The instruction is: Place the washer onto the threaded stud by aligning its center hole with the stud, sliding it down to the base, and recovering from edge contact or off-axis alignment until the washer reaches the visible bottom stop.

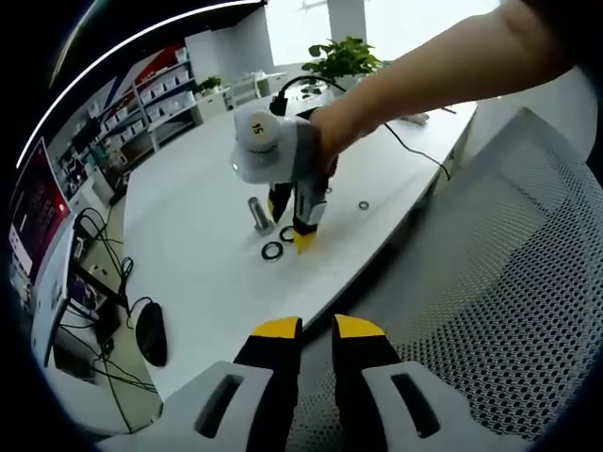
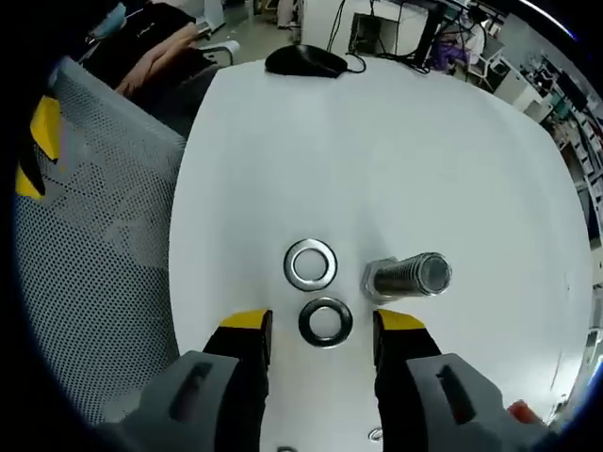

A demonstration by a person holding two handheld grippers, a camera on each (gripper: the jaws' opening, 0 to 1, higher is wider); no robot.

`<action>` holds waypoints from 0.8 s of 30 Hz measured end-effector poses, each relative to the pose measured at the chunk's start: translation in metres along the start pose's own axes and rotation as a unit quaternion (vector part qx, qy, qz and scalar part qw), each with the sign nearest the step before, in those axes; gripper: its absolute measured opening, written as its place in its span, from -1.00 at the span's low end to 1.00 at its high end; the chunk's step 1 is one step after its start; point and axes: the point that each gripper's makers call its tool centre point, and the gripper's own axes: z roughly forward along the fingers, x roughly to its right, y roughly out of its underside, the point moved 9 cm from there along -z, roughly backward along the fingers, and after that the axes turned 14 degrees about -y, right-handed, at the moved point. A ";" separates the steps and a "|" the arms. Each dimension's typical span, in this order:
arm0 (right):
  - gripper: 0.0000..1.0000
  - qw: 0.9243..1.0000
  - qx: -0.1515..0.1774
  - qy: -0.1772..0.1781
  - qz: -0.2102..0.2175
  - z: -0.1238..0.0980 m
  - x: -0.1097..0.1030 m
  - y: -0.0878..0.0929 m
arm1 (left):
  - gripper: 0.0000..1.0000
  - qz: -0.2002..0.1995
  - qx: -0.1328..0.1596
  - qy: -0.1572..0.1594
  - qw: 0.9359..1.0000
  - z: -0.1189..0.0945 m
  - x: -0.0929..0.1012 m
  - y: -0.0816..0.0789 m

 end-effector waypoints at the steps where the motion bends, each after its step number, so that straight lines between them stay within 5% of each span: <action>1: -0.16 1.000 0.002 -0.007 0.021 0.000 -0.004 0.001 | -0.79 0.000 0.000 0.000 1.000 0.000 0.000 0.000; 3: -0.18 1.000 -0.021 -0.005 -0.016 0.000 -0.004 -0.001 | -0.79 0.000 0.000 0.000 1.000 0.000 0.000 0.000; 24: -0.21 0.999 -0.039 -0.008 -0.012 -0.002 -0.006 -0.004 | -0.76 -0.004 -0.002 -0.004 1.000 0.000 -0.001 0.000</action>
